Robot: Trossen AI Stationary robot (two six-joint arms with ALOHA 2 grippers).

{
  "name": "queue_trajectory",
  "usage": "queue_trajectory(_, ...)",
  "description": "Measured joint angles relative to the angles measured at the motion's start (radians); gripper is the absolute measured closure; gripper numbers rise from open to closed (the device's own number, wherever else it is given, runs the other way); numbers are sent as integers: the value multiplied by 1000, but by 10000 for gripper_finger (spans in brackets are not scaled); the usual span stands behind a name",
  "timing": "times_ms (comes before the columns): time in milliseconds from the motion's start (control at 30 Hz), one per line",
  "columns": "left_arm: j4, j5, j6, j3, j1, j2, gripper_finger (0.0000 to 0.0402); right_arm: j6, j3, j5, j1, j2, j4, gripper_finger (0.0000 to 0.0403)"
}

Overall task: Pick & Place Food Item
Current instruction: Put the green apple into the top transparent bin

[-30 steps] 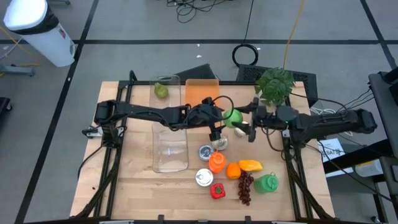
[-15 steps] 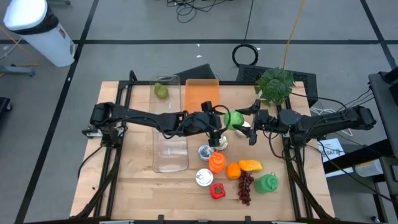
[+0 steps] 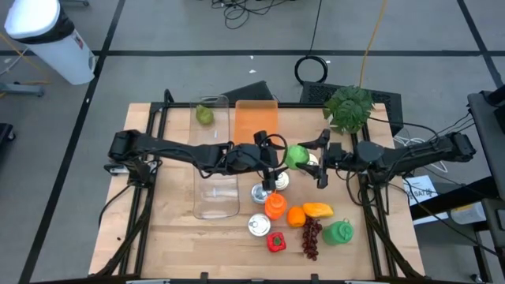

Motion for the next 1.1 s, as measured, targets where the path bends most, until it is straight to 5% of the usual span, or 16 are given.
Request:
queue_trajectory(667, -49, -7, 13, 0, -8, -10, 108, -28, -2, -6, -1, 16, 48, 127)
queue_trajectory(1100, 38, -185, 124, -2, -50, -11, 108, -60, -2, -3, -1, 15, 154, 127)
